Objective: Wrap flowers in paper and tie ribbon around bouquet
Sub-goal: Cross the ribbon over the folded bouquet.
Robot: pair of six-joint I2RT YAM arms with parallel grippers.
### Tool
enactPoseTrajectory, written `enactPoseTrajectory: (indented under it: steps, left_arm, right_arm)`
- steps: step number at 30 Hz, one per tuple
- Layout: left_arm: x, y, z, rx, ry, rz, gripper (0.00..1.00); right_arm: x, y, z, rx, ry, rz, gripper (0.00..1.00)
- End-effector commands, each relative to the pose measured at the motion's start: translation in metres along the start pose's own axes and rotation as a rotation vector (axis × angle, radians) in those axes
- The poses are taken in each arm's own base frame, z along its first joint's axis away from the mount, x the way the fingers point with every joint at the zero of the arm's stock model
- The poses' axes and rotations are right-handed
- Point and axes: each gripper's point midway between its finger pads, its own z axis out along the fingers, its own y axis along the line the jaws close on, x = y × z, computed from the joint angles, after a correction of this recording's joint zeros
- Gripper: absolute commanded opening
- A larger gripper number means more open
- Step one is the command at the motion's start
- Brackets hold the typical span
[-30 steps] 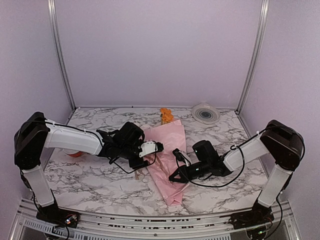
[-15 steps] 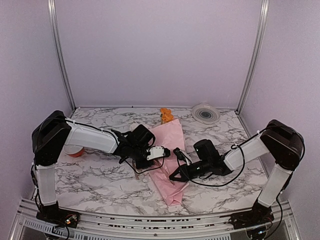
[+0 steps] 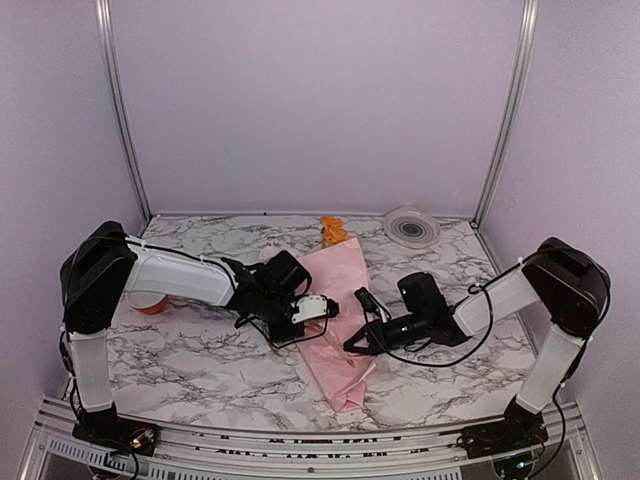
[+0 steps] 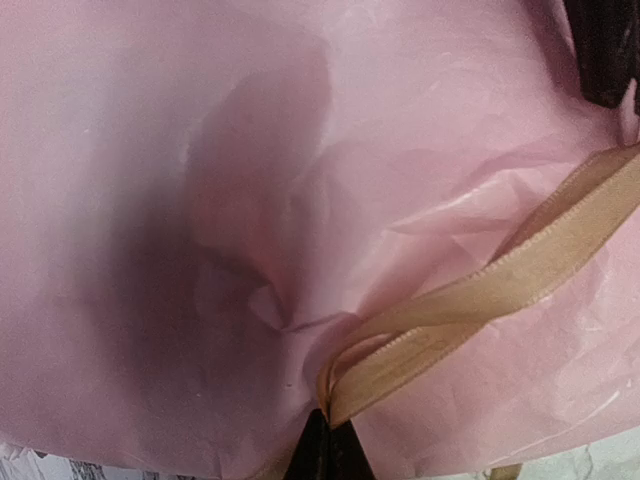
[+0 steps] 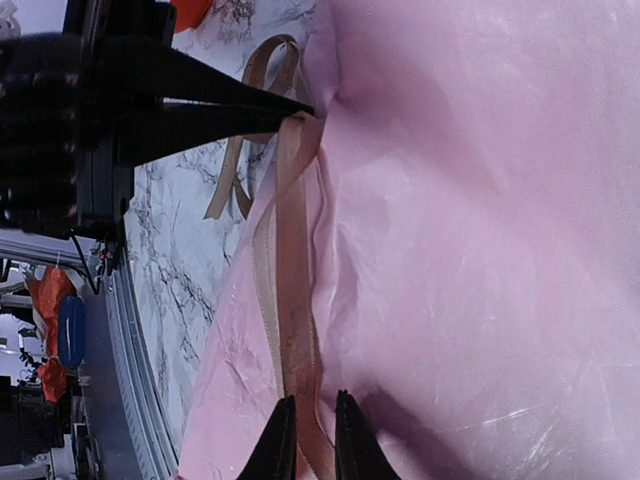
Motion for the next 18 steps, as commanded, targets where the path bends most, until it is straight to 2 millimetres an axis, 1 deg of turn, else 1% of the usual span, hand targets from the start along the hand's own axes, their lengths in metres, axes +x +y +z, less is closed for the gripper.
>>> enactPoseTrajectory:
  steps: [1,3,5,8,10,12,15,18]
  left_arm:
    - [-0.018,-0.034,-0.038,0.079,0.006,0.016,0.0]
    - [-0.019,-0.054,-0.05,0.13,0.018,0.031,0.0]
    - [-0.023,-0.07,-0.063,0.187,0.008,0.015,0.0]
    - [-0.038,-0.091,-0.088,0.265,-0.043,-0.02,0.0]
    - [-0.047,-0.1,-0.105,0.304,-0.085,-0.033,0.0]
    - [-0.056,-0.109,-0.118,0.342,-0.122,-0.045,0.0]
    - [-0.062,-0.12,-0.132,0.393,-0.158,-0.068,0.0]
    - [-0.072,-0.124,-0.147,0.433,-0.202,-0.107,0.0]
  right_arm:
    - [-0.013,0.007,-0.013,-0.042,-0.046,-0.016,0.14]
    - [-0.018,0.007,-0.018,-0.047,-0.058,-0.013,0.14]
    - [-0.021,0.006,-0.018,-0.045,-0.061,-0.012,0.14]
    - [-0.022,0.003,-0.013,-0.05,-0.044,-0.006,0.15]
    - [-0.023,-0.003,-0.009,-0.03,-0.036,0.004,0.15]
    - [-0.023,-0.01,-0.006,-0.005,-0.025,0.02,0.14]
    - [-0.019,-0.016,-0.003,0.013,-0.012,0.046,0.14]
    - [-0.011,-0.025,-0.003,0.049,0.008,0.063,0.14]
